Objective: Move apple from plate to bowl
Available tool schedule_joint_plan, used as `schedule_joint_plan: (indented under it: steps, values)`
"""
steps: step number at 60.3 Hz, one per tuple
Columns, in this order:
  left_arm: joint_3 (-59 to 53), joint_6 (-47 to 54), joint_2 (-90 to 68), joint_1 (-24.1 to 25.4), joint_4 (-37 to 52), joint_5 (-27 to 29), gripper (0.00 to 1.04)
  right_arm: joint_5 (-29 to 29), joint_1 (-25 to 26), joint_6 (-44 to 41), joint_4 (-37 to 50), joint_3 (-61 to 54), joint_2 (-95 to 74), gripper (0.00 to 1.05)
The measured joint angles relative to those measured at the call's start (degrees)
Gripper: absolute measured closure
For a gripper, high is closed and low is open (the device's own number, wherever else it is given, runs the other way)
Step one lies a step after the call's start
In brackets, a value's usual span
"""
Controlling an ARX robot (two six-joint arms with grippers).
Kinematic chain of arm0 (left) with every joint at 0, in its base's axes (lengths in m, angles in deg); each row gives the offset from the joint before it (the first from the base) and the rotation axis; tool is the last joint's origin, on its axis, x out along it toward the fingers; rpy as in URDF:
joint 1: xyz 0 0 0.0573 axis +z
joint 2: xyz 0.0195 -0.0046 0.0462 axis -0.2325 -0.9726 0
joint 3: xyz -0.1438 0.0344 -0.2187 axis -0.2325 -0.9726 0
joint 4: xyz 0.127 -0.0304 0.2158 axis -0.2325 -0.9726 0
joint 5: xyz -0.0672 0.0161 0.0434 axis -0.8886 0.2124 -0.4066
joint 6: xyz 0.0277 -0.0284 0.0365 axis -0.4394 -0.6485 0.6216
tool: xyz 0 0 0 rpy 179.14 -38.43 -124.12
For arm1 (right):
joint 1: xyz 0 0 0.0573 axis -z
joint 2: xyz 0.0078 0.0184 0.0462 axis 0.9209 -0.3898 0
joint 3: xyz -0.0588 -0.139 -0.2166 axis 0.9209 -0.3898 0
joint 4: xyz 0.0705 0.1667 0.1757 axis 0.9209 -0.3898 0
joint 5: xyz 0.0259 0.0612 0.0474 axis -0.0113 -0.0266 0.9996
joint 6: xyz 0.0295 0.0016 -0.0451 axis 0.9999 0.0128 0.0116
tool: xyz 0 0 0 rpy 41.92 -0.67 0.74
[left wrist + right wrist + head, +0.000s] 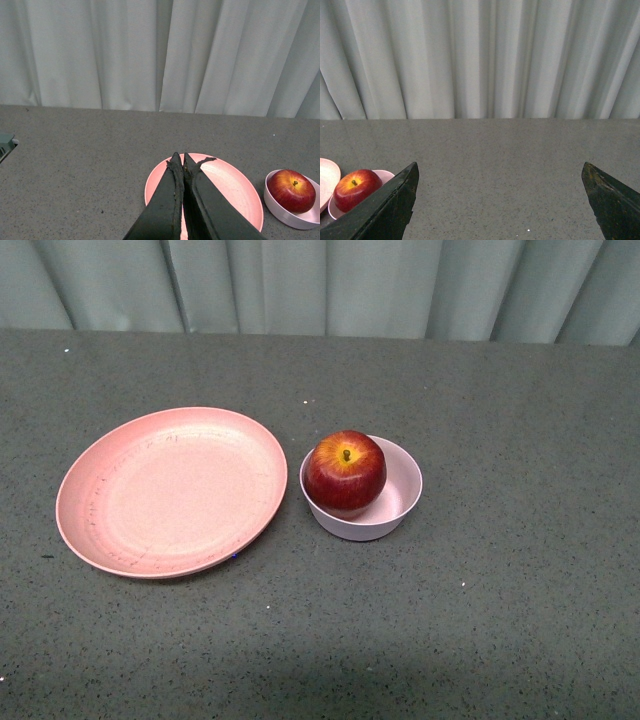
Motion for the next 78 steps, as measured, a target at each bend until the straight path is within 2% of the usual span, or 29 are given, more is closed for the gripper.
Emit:
schedule_joint_plan:
  steps: [11,18,29,33,53,58,60,78]
  values:
    - [0.0,0.0,2.5,0.0,-2.5,0.0,1.01,0.0,0.0,0.0,0.0,0.0,0.0,0.09]
    - [0.0,0.0,10.5,0.0,-12.0,-0.1,1.01,0.0,0.0,0.0,0.0,0.0,0.0,0.09]
    - [0.0,0.1,12.2,0.0,-12.6,-0.1,1.01,0.0,0.0,0.0,0.0,0.0,0.0,0.09]
    - [0.0,0.1,12.2,0.0,-12.7,-0.1,0.92,0.0,0.0,0.0,0.0,0.0,0.0,0.09]
    - [0.0,0.1,12.2,0.0,-12.7,-0.1,0.33,0.0,0.0,0.0,0.0,0.0,0.0,0.09]
    - [0.0,0.1,12.2,0.0,-12.7,-0.1,0.12,0.0,0.0,0.0,0.0,0.0,0.0,0.09]
    - [0.0,0.1,12.2,0.0,-12.7,-0.1,0.07,0.0,0.0,0.0,0.0,0.0,0.0,0.09]
    - [0.0,0.2,12.2,0.0,-12.7,-0.1,0.07,0.0,0.0,0.0,0.0,0.0,0.0,0.09]
